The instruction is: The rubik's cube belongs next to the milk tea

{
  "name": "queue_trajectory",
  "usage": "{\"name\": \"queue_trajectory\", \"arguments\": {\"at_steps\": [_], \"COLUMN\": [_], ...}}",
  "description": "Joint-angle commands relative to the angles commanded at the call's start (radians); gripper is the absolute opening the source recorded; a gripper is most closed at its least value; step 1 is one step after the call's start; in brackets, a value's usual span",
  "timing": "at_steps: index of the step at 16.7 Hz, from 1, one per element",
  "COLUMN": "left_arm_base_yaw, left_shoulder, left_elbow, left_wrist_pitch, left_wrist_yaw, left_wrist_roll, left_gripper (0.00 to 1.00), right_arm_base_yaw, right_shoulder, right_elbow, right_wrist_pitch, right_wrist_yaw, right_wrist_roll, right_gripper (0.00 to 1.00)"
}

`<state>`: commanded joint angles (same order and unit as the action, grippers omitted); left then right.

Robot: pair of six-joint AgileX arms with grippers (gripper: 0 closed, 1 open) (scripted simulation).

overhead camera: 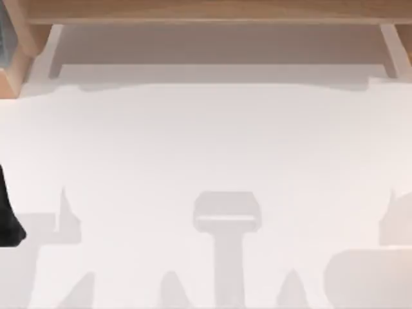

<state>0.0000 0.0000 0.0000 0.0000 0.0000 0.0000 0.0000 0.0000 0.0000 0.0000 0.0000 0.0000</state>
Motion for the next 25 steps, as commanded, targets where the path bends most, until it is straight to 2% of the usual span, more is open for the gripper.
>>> {"name": "queue_trajectory", "arguments": {"at_steps": [4,7,20,25], "left_arm_base_yaw": [0.0,0.0,0.0,0.0], "left_shoulder": [0.0,0.0,0.0,0.0], "left_elbow": [0.0,0.0,0.0,0.0], "left_wrist_pitch": [0.0,0.0,0.0,0.0], "left_wrist_yaw": [0.0,0.0,0.0,0.0], "left_wrist_roll": [0.0,0.0,0.0,0.0], "left_gripper": [1.0,1.0,1.0,1.0], "right_arm_base_yaw": [0.007,0.032,0.209,0.253], "right_shoulder": [0.033,0.161,1.324,1.596], "right_elbow": [0.032,0.157,1.201,1.454], "right_wrist_pitch": [0.004,0.017,0.112,0.135], "right_wrist_yaw": [0.008,0.035,0.23,0.279], "right_wrist_roll": [0.0,0.002,0.013,0.016], "right_gripper": [1.0,1.0,1.0,1.0]}}
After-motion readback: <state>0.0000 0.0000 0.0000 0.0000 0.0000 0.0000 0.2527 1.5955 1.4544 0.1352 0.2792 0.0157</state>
